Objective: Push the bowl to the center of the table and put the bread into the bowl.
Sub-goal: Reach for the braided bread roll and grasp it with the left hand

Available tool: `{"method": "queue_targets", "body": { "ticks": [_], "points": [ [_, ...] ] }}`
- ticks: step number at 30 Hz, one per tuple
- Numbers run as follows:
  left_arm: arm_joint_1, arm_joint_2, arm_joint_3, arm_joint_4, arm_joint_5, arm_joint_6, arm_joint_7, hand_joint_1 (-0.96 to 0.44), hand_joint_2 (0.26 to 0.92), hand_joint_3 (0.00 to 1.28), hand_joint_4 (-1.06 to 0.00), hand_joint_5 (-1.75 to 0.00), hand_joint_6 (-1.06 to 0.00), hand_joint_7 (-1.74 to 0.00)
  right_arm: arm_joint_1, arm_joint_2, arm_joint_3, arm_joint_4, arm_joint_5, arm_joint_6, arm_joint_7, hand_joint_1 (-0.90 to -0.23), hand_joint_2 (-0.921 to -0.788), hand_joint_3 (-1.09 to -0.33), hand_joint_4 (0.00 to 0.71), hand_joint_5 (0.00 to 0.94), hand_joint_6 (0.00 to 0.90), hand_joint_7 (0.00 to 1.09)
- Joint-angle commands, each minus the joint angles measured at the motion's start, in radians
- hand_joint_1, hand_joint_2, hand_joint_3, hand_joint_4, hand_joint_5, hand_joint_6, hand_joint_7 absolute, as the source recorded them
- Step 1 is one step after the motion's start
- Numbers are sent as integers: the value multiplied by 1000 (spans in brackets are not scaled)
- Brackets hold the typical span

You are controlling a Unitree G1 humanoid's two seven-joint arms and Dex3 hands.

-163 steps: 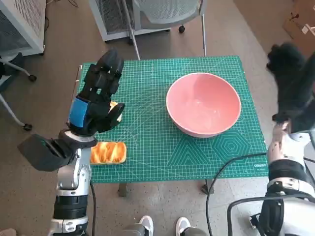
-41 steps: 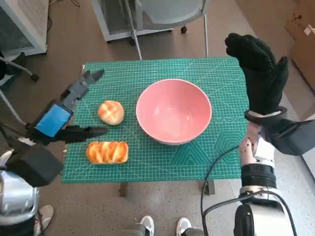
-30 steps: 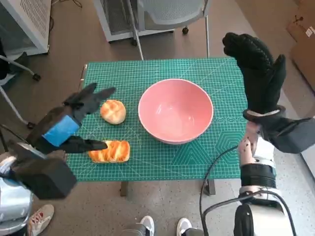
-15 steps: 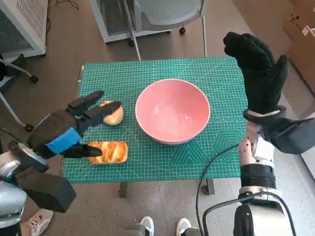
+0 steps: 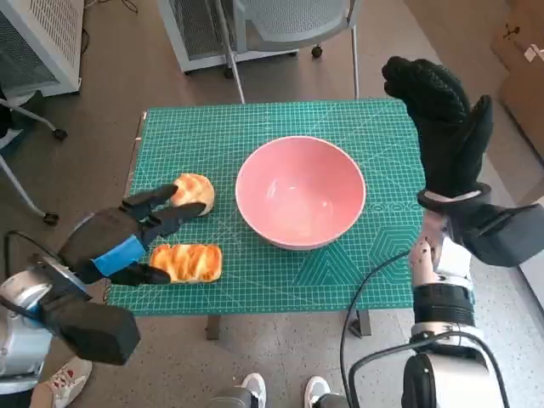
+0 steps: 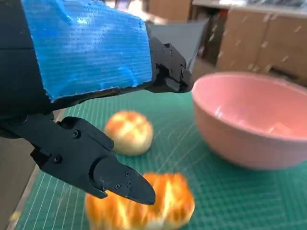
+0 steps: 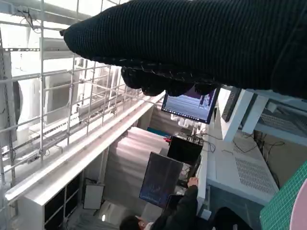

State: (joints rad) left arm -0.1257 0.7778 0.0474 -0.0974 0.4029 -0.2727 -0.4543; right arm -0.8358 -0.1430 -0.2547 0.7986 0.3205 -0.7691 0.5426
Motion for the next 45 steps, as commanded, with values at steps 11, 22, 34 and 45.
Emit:
{"method": "queue_targets", "body": {
  "ticks": [11,22,34,45],
  "points": [
    [-3,-22,-108,67,46,177,-59,-380,749,3,-227,0,-353,-9,27,4,-5,16,10,7,2,-641,-921,-622,225,4,349,20],
    [-34,-56,-190,144,48,225,-75,-295,758,3,-225,-4,-344,-2,28,1,-9,9,14,15,1,-637,-921,-625,225,2,349,17],
    [-64,-116,-271,258,103,218,2,-79,832,14,-538,-33,-578,-52,32,0,-10,-2,26,27,2,-644,-921,-615,229,3,360,18],
    [-71,-124,-315,324,195,154,162,-5,909,61,-685,-835,-670,-796,39,0,-7,-17,37,37,5,-650,-921,-606,234,3,366,17]
  ]
}}
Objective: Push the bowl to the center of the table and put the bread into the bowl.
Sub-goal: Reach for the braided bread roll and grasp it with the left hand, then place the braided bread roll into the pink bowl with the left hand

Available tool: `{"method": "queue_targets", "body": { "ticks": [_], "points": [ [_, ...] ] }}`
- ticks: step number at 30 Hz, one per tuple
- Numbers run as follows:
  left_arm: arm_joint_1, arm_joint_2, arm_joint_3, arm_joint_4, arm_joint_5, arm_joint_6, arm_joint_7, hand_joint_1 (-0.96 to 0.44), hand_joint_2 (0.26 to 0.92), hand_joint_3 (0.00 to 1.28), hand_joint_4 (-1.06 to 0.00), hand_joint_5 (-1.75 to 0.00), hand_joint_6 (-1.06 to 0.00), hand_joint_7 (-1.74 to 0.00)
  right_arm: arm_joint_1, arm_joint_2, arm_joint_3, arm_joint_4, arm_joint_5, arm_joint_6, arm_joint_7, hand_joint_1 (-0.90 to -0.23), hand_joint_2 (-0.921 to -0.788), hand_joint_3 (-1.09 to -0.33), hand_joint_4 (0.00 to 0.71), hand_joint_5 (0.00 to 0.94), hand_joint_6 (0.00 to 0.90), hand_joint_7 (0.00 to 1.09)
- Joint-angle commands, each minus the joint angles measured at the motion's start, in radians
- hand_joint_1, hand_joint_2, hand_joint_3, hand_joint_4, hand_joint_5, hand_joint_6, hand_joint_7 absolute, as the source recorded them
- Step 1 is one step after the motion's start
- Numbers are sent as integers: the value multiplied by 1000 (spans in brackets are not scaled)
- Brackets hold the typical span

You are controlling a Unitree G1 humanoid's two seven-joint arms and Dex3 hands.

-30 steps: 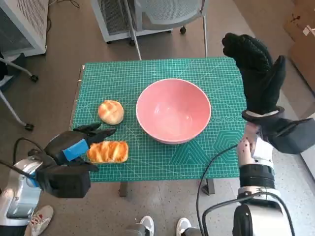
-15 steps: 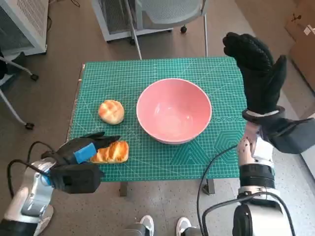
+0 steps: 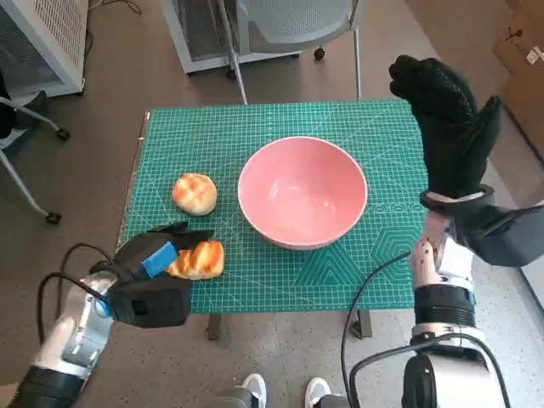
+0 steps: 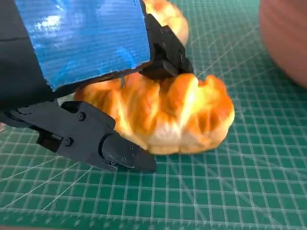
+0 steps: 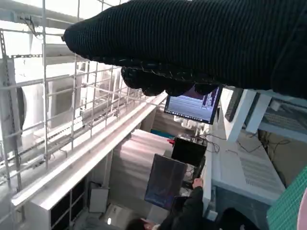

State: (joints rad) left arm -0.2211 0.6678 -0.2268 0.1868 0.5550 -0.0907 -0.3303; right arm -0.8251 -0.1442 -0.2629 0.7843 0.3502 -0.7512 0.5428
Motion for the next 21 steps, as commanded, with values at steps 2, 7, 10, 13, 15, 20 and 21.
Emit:
{"method": "queue_targets", "body": {
  "ticks": [2,7,10,13,15,20,21],
  "points": [
    [30,-4,-36,23,52,-50,64,-2,915,59,-688,-1030,-665,-918,31,1,2,-8,6,20,4,-651,-921,-604,235,4,365,16],
    [34,4,-30,12,58,-71,85,1,919,41,-699,-1207,-696,-986,32,0,2,-13,6,23,4,-653,-921,-603,234,3,364,14],
    [54,24,14,-73,22,-89,79,2,920,37,-689,-1215,-709,-1007,34,1,3,-16,8,25,7,-654,-921,-603,235,3,364,13],
    [66,29,42,-123,-5,-94,68,2,920,36,-688,-1217,-711,-1015,35,1,3,-18,8,25,8,-653,-921,-604,236,3,364,13],
    [73,31,58,-155,-19,-93,57,2,920,37,-689,-1218,-709,-1017,34,0,3,-17,8,25,8,-653,-921,-604,236,3,364,12],
    [83,42,117,-272,-74,-101,23,3,920,37,-684,-1222,-712,-1016,31,-6,1,-13,11,27,13,-650,-921,-606,240,4,363,11],
    [83,43,125,-286,-81,-102,18,3,920,37,-684,-1222,-713,-1016,30,-6,0,-13,12,27,14,-649,-921,-607,240,4,363,11]
  ]
}}
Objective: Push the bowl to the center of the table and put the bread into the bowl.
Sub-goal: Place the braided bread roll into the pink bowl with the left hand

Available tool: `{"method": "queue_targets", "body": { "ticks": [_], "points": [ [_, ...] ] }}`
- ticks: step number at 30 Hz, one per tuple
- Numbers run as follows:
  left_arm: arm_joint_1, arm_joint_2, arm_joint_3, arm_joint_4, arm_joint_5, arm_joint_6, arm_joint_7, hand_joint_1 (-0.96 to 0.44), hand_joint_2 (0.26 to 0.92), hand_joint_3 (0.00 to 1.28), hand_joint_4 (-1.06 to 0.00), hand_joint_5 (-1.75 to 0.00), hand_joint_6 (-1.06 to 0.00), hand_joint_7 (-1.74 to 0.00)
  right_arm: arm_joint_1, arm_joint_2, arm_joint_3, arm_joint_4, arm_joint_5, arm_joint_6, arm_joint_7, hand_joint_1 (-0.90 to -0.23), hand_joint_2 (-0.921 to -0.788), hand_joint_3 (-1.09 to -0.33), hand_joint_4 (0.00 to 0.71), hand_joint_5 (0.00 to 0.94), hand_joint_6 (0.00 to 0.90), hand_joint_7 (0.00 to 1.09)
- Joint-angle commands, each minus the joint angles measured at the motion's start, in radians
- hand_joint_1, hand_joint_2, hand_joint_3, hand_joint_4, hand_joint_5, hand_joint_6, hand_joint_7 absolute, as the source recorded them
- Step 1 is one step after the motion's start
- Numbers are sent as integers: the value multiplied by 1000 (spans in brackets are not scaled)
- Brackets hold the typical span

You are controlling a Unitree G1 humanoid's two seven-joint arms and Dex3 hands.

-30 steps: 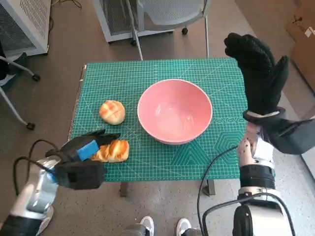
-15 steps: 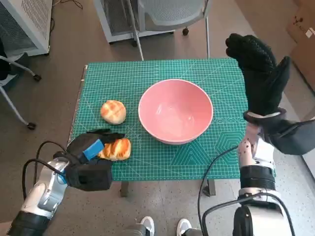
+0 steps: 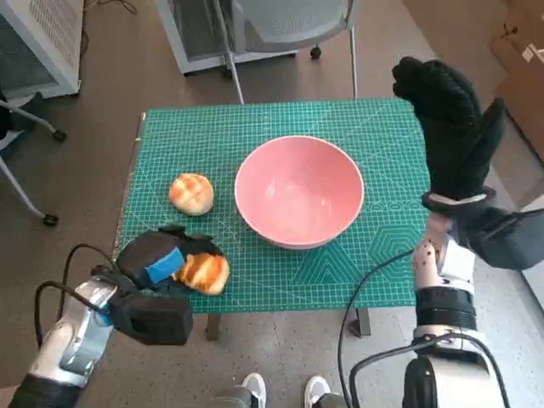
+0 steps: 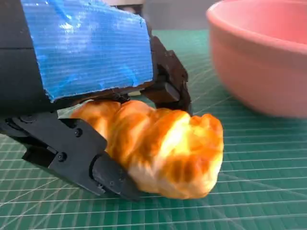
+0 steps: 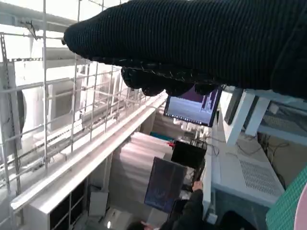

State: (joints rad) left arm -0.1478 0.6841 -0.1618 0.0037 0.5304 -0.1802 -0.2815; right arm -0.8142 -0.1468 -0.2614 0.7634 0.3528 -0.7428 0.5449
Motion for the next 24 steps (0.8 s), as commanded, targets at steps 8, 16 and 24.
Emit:
{"method": "queue_targets", "body": {
  "ticks": [8,16,24],
  "points": [
    [-79,21,125,-205,-80,-52,-21,3,912,10,-731,-1174,-760,-965,13,-6,-1,11,9,19,15,-643,-921,-609,243,4,359,8],
    [-294,-30,104,-130,-34,-121,64,2,908,3,-755,-1141,-769,-963,5,-6,-2,34,7,10,22,-645,-921,-608,243,3,357,6],
    [-477,-149,26,-22,-7,-97,88,2,909,3,-746,-1115,-766,-1002,8,-10,-5,39,10,5,30,-652,-921,-604,246,3,360,6]
  ]
}}
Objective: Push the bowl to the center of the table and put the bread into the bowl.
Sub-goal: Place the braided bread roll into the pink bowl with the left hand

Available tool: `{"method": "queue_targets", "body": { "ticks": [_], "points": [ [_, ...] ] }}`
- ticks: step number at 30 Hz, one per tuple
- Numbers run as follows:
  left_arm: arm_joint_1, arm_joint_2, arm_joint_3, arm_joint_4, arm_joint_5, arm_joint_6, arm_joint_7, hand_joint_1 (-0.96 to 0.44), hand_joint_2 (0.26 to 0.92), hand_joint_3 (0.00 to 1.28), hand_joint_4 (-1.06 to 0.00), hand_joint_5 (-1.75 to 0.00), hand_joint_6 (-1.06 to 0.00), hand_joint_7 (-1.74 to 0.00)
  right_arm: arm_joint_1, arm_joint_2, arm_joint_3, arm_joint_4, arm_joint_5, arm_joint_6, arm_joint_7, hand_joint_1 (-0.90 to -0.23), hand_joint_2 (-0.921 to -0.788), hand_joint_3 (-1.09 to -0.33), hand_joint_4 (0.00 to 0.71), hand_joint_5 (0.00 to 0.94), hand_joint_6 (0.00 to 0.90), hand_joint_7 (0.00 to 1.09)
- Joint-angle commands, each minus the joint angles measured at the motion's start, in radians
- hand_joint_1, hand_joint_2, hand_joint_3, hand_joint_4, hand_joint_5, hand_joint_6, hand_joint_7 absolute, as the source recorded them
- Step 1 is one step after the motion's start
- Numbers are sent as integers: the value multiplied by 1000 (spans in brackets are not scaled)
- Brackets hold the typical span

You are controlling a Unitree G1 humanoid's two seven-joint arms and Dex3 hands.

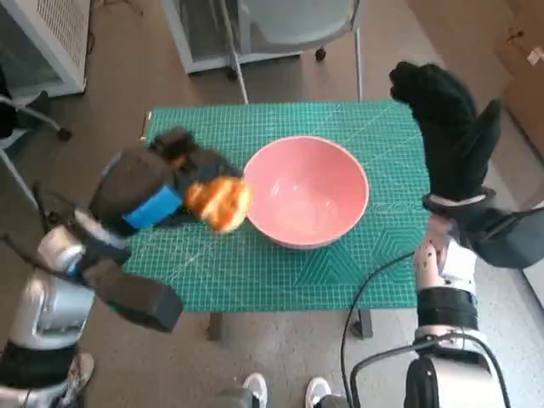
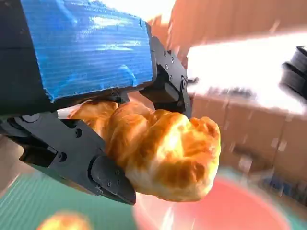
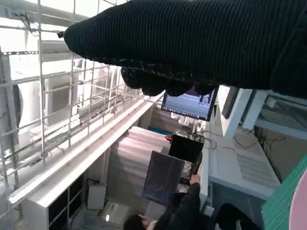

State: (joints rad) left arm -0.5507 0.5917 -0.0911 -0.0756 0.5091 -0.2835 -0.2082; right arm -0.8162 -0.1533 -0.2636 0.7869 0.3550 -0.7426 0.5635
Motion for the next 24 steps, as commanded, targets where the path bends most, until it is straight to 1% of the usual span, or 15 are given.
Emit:
{"method": "queue_targets", "body": {
  "ticks": [1,4,8,15,19,24],
  "points": [
    [-100,-77,-63,94,21,0,22,2,911,4,-742,-1119,-761,-1009,13,-5,-3,11,7,4,12,-652,-921,-604,247,3,361,7],
    [-149,-111,-96,169,37,-18,41,2,917,16,-716,-1141,-730,-1046,17,-6,-4,5,6,3,12,-653,-921,-604,247,3,363,8],
    [-229,-161,-151,315,65,-59,72,1,920,50,-674,-1167,-683,-1115,28,-10,-5,-12,4,4,10,-651,-921,-607,248,3,364,8],
    [-339,-226,-226,526,90,-111,80,0,921,94,-626,-1203,-628,-1192,48,-19,-8,-41,1,4,3,-639,-921,-614,248,2,364,7],
    [-379,-250,-258,614,105,-133,90,0,920,113,-610,-1229,-601,-1212,57,-21,-9,-55,-4,7,-6,-632,-921,-620,247,1,363,6],
    [-414,-281,-311,714,152,-152,124,0,920,117,-605,-1237,-598,-1213,76,-22,-6,-85,-13,10,-25,-629,-921,-624,245,0,361,5]
  ]
}}
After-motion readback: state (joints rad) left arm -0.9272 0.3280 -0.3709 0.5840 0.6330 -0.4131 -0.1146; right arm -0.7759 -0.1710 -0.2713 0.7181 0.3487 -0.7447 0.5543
